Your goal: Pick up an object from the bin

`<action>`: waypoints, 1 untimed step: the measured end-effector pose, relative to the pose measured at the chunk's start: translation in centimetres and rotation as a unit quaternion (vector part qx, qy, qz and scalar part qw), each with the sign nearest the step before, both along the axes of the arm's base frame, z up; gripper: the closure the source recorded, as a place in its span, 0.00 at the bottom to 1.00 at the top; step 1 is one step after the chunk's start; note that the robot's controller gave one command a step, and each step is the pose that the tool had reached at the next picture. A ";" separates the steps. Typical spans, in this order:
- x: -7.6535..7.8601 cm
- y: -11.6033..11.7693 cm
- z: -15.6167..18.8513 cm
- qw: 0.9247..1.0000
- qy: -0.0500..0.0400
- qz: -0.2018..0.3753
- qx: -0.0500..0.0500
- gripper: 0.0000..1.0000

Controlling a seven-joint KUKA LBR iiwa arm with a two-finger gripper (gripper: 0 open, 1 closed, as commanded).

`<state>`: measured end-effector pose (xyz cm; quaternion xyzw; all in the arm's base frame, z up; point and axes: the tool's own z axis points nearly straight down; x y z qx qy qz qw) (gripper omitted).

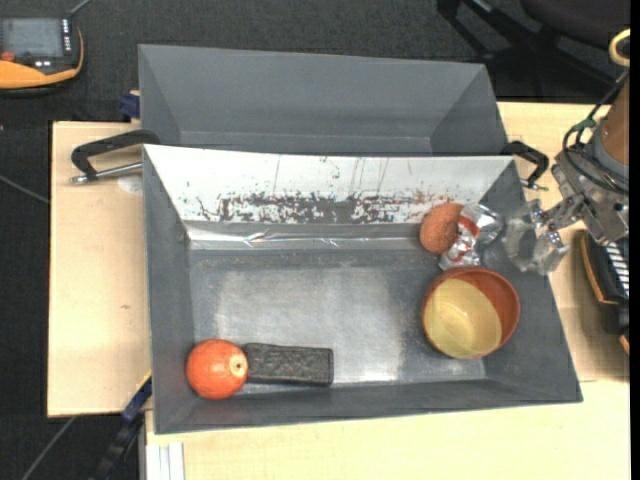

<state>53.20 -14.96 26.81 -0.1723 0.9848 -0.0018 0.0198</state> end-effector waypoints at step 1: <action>3.3 2.9 -4.9 0.995 0.000 -0.104 0.005 1.00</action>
Offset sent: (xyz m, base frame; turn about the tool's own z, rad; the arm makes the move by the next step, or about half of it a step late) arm 0.0318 0.0270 -0.0483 0.2096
